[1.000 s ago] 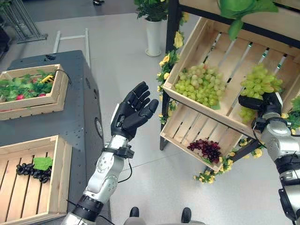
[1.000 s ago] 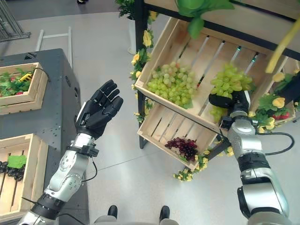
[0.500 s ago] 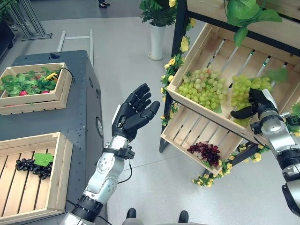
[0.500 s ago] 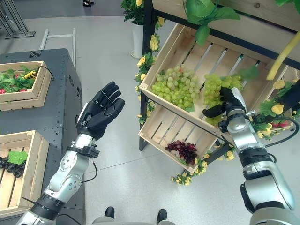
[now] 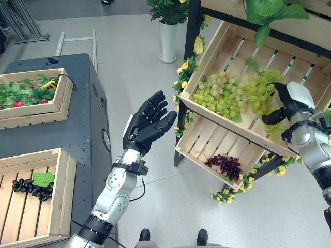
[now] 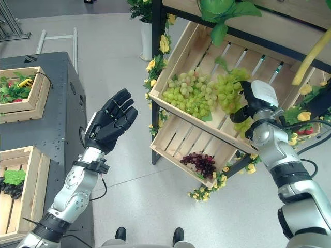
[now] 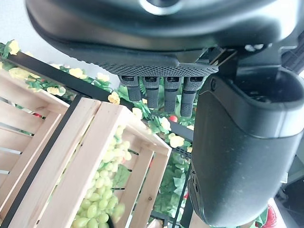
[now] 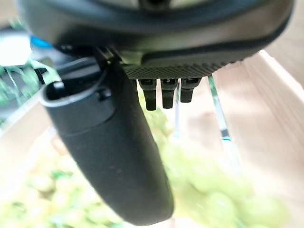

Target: Pick up the fruits from the basket on one side to the basket on the other side

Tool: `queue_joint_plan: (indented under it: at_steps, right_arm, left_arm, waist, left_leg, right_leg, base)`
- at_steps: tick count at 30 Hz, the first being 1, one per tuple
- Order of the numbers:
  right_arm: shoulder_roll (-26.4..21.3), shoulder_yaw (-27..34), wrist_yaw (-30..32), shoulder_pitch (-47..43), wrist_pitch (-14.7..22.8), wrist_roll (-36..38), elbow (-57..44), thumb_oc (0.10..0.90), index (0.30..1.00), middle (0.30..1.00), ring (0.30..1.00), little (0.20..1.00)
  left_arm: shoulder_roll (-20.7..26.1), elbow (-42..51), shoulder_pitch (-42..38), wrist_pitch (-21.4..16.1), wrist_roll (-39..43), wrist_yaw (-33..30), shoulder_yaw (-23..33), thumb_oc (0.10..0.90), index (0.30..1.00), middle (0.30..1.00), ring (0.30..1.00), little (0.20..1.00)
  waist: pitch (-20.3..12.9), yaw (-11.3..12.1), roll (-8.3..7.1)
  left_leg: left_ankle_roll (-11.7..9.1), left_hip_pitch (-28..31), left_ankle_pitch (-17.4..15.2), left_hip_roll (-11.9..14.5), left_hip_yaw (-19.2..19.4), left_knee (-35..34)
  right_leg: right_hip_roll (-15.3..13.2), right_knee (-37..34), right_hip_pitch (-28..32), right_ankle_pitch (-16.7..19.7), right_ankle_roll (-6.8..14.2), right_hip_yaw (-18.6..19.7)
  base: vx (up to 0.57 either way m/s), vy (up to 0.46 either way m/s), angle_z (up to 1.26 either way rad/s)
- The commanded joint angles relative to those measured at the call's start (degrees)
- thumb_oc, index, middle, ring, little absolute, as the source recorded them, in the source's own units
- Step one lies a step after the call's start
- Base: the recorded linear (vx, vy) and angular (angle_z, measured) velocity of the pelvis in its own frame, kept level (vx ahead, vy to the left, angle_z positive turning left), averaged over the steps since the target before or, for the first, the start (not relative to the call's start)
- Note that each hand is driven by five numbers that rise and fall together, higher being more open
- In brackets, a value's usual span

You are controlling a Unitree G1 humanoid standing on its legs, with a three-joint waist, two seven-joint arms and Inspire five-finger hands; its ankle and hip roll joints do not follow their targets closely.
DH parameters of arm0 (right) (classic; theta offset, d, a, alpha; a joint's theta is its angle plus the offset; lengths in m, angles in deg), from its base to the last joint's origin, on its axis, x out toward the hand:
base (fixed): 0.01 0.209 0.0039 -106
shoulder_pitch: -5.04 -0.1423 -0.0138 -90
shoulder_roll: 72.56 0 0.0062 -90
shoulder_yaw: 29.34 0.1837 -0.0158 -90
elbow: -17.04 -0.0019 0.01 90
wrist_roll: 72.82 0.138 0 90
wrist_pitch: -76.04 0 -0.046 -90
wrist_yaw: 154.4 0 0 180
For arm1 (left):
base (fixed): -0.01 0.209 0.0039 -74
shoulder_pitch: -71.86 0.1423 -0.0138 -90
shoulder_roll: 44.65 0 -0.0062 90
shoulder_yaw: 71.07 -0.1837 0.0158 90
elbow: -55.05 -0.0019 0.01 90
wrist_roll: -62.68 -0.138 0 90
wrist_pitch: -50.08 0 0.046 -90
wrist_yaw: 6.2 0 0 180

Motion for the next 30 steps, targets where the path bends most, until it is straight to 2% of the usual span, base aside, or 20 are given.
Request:
queue_joint_plan:
  at_steps: [1,7,11,12,16,17,18,20,21,23,24,27,30]
  right_arm:
    - [-4.6,5.5,5.0,-4.5,-0.1,0.0,-4.5,0.8,0.9,0.9,0.9,0.9]
    - [-7.0,9.0,3.4,-3.0,-0.2,-4.6,-11.9,0.8,0.9,0.9,0.9,0.9]
    - [-7.8,9.7,2.6,-2.0,-0.1,-2.9,-14.8,0.8,0.9,0.9,0.9,0.9]
    - [-6.9,9.9,2.4,-1.7,0.8,3.5,-16.6,0.8,0.9,0.9,0.9,0.9]
    - [-3.7,10.4,1.6,-1.0,3.1,15.3,-19.6,0.8,0.9,0.9,0.9,0.9]
    - [1.6,10.5,-0.1,0.5,6.5,25.8,-22.2,0.8,0.9,0.9,0.9,0.9]
    - [2.0,10.6,-0.1,0.7,6.8,26.1,-22.4,0.8,0.9,0.9,0.9,0.9]
    - [7.7,10.6,-2.2,3.0,12.1,34.4,-24.4,0.8,0.9,0.9,0.9,0.9]
    - [9.7,10.7,-3.6,3.9,13.6,36.1,-25.1,0.8,0.9,0.9,0.9,0.9]
    - [16.6,10.2,-9.6,6.8,18.0,45.8,-26.8,0.8,0.9,0.9,0.9,0.9]
    - [17.0,10.1,-10.1,7.1,18.2,46.2,-26.7,0.8,0.9,0.9,0.9,0.9]
    - [23.7,7.9,-19.0,10.7,18.7,56.0,-27.3,0.8,0.9,0.9,0.9,0.9]
    - [27.0,6.4,-22.7,12.7,19.4,60.8,-26.5,0.8,0.9,0.9,0.9,0.9]
  left_arm:
    - [0.7,6.8,-5.1,-3.2,-1.1,0.7,1.9,0.8,0.9,0.9,0.9,0.9]
    - [1.3,7.3,-3.7,-3.4,-1.4,0.7,3.3,0.8,0.9,0.9,0.9,0.9]
    - [1.7,8.2,-3.1,-3.0,-1.3,0.6,4.2,0.8,0.9,0.9,0.9,0.9]
    - [1.7,8.3,-3.1,-2.9,-1.5,0.2,4.3,0.8,0.9,0.9,0.9,0.9]
    - [1.1,8.1,-3.3,-3.1,-2.1,-0.3,4.5,0.8,0.9,0.9,0.9,0.9]
    - [0.1,7.5,-3.7,-3.7,-3.7,-1.6,4.5,0.8,0.9,0.9,0.9,0.9]
    - [0.0,7.4,-3.7,-3.8,-3.8,-1.7,4.5,0.8,0.9,0.9,0.9,0.9]
    - [-0.8,6.7,-3.4,-4.6,-5.3,-2.7,5.2,0.8,0.9,0.9,0.9,0.9]
    - [-1.2,6.3,-3.2,-5.1,-6.0,-2.8,5.5,0.8,0.9,0.9,0.9,0.9]
    - [-1.9,5.2,-2.2,-7.5,-8.6,-4.2,6.5,0.8,0.9,0.9,0.9,0.9]
    - [-1.9,5.1,-2.1,-7.8,-8.8,-4.2,6.6,0.8,0.9,0.9,0.9,0.9]
    - [-2.3,4.8,-0.2,-10.3,-13.0,-5.7,9.1,0.8,0.9,0.9,0.9,0.9]
    - [-2.2,4.7,0.6,-11.5,-15.0,-7.0,10.2,0.8,0.9,0.9,0.9,0.9]
  waist:
    - [-4.7,-0.3,-1.14]
    - [-4.7,-0.9,-1.33]
    - [-4.8,-1.1,-1.32]
    - [-4.8,-1.1,-1.29]
    - [-4.8,-1.1,-1.16]
    - [-4.6,-1.0,-1.03]
    - [-4.6,-1.0,-1.04]
    - [-4.6,-0.7,-0.86]
    - [-4.6,-0.5,-0.74]
    - [-4.6,0.5,-0.46]
    - [-4.6,0.5,-0.41]
    - [-4.4,2.0,0.02]
    - [-4.2,2.9,0.23]
  left_leg:
    - [4.2,-1.2,-2.2,-3.0,-0.1,0.1]
    - [4.4,-1.1,-2.6,-3.4,0.5,0.1]
    - [4.7,-1.0,-2.8,-3.8,0.7,0.1]
    - [4.8,-0.9,-2.9,-3.9,0.8,0.1]
    - [4.9,-0.8,-3.1,-4.2,0.7,0.1]
    - [5.1,-1.1,-2.8,-4.4,0.5,0.1]
    - [5.1,-1.1,-2.8,-4.4,0.5,0.1]
    - [5.2,-0.9,-3.0,-4.6,0.3,0.1]
    - [5.2,-1.0,-3.0,-4.7,0.2,0.1]
    - [5.5,-0.9,-3.4,-5.5,-0.3,0.1]
    - [5.5,-0.6,-3.8,-5.5,-0.3,0.1]
    - [6.3,-0.5,-4.4,-6.8,-0.9,0.1]
    - [6.9,-0.6,-4.4,-7.7,-1.4,0.1]
  right_leg:
    - [-2.3,0.2,1.8,0.1,1.6,1.6]
    - [-2.8,0.2,1.8,0.3,2.2,1.6]
    - [-3.2,0.2,1.6,0.5,2.5,1.7]
    - [-3.3,0.2,1.7,0.6,2.7,1.7]
    - [-3.5,0.2,1.6,0.5,2.7,1.9]
    - [-3.6,0.2,1.4,0.8,2.4,2.0]
    - [-3.7,0.2,1.4,0.8,2.4,2.0]
    - [-3.9,0.2,1.5,0.7,2.4,1.8]
    - [-4.0,0.2,1.5,0.7,2.4,1.6]
    - [-4.5,0.2,1.9,0.6,2.5,0.7]
    - [-4.5,0.2,2.2,0.3,2.5,0.6]
    - [-5.6,1.1,2.3,0.2,2.9,-0.3]
    - [-6.7,3.0,1.8,0.1,2.9,-1.1]
  base:
    - [0.0,0.033,-0.09]
    - [-0.01,0.038,-0.03]
    - [-0.01,0.016,0.0]
    - [0.0,0.0,0.0]
    - [-0.01,0.013,0.0]
    - [-0.01,0.045,0.0]
    - [-0.03,0.07,-0.03]
    - [0.01,0.07,-0.02]
    - [0.02,0.11,0.02]
    - [0.03,0.138,0.05]
    - [0.05,0.152,0.08]
    - [0.03,0.179,0.08]
    - [0.01,0.178,0.18]
